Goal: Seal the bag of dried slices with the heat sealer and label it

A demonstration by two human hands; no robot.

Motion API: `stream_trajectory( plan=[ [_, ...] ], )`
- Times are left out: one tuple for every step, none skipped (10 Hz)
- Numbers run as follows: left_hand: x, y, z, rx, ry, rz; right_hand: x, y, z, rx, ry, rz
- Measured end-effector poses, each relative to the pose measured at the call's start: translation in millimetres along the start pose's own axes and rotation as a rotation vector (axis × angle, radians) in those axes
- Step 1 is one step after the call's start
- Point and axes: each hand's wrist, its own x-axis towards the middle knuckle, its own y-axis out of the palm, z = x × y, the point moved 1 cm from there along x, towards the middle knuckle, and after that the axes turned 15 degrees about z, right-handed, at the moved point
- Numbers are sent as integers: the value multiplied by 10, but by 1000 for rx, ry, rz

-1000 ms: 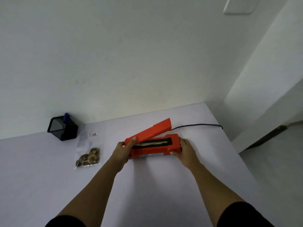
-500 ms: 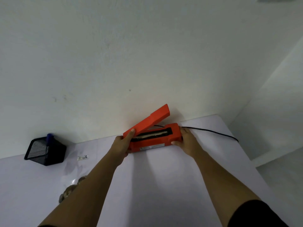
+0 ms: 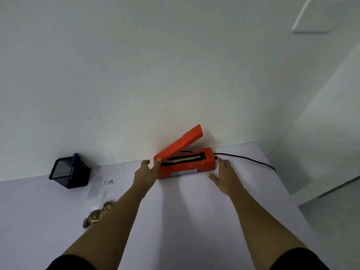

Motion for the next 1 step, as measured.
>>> stream_trajectory(
  plan=[
    [-521,-99,-82,98,68,44,-378,85,229,-42,42,20]
  ],
)
